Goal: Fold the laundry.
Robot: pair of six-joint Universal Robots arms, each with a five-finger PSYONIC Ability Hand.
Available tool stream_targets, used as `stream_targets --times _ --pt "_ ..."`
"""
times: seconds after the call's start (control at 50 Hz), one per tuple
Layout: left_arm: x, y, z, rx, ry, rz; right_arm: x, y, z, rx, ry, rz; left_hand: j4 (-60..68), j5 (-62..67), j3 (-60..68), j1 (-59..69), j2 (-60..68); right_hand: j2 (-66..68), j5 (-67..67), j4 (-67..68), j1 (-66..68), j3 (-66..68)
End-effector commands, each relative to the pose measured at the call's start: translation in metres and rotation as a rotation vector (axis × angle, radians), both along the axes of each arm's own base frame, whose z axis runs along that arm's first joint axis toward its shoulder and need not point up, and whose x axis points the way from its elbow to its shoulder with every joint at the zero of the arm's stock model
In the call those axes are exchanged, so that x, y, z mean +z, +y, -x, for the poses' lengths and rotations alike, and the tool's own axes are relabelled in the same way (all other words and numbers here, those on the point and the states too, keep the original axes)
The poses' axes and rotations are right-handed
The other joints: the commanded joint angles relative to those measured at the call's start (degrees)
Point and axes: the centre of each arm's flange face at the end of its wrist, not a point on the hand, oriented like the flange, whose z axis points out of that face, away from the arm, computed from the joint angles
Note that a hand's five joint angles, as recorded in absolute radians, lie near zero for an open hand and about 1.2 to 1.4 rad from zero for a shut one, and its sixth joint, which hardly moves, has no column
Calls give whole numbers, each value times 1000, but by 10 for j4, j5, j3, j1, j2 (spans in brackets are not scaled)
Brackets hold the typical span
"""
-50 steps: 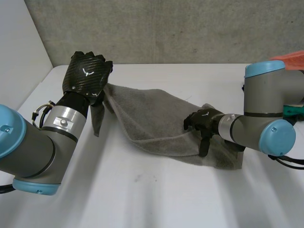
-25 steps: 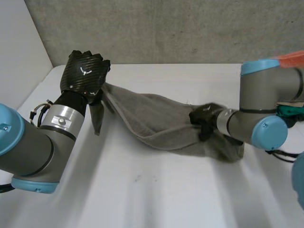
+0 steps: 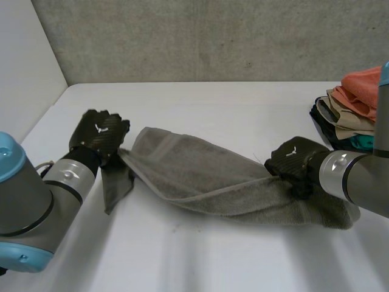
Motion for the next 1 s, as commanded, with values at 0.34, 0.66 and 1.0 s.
stream_targets --times 0.34,0.66,1.0 --pt "168 -116 39 65 192 849 138 -131 -28 -196 -709 964 111 149 116 126 113 125 145 117 277 124" --pt "19 -77 26 28 37 368 8 -105 -13 -255 -493 602 111 149 116 126 113 125 145 117 277 124" --pt "-64 -31 4 23 -77 79 -78 -18 18 -215 -286 -15 -53 -15 -48 -37 -51 125 145 117 277 124"
